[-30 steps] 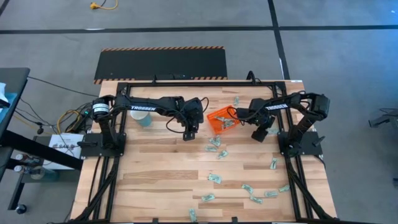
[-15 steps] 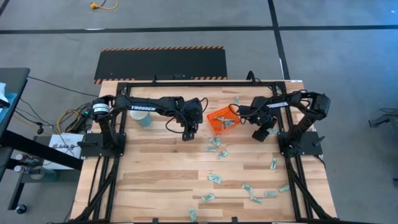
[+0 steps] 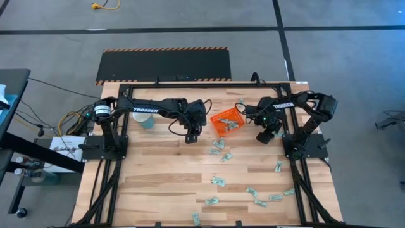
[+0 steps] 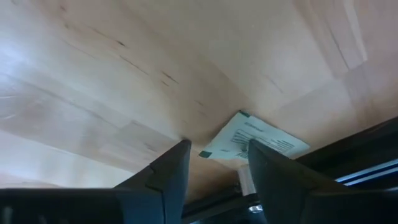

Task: Pick and place Stevia / Truvia into bins
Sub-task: Put the stevia packet into the bin

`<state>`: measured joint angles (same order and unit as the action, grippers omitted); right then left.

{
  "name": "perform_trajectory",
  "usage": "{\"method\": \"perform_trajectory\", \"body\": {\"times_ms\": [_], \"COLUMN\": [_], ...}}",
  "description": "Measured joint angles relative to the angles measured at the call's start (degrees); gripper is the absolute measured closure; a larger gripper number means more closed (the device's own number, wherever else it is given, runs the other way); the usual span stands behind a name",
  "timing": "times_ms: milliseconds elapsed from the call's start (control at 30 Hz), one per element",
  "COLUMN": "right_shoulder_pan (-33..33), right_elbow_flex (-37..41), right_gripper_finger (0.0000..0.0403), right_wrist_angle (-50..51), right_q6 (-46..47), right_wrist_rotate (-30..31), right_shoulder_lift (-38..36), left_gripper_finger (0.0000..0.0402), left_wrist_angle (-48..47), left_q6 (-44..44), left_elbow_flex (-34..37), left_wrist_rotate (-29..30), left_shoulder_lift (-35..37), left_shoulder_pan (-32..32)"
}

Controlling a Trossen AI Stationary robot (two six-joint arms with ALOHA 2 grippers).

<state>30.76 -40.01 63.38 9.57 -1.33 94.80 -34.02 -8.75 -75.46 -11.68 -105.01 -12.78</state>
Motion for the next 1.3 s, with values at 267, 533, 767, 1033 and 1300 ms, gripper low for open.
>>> {"method": "perform_trajectory", "body": {"times_ms": [267, 533, 767, 1033, 1300], "right_shoulder_pan": [1.29, 3.0, 5.4, 11.2, 13.14], "right_elbow_flex": [0.17, -1.13, -4.96, -8.59, -8.87], "right_gripper_finger": [0.0342, 0.0394, 0.0382, 0.0391, 0.0395], "right_wrist_angle": [0.19, 0.25, -1.26, -3.87, -4.34], "right_q6": [0.17, 0.54, 1.11, 15.55, 17.89], "right_wrist_rotate": [0.13, 1.72, 1.66, 1.17, 0.95], "right_shoulder_lift": [0.11, 0.2, 0.2, 0.2, 0.18], "left_gripper_finger": [0.0247, 0.0247, 0.0247, 0.0247, 0.0247], "left_wrist_angle": [0.07, 0.62, 0.59, 0.57, 0.55], "left_q6": [0.02, 0.23, 0.26, 0.57, 0.59], "left_elbow_flex": [0.0, 0.0, 0.0, 0.0, 0.0], "left_wrist_rotate": [0.01, 0.02, 0.02, 0.02, 0.02], "left_shoulder_lift": [0.01, 0.0, 0.0, 0.0, 0.02], "left_shoulder_pan": [0.0, 0.0, 0.0, 0.0, 0.0]}}
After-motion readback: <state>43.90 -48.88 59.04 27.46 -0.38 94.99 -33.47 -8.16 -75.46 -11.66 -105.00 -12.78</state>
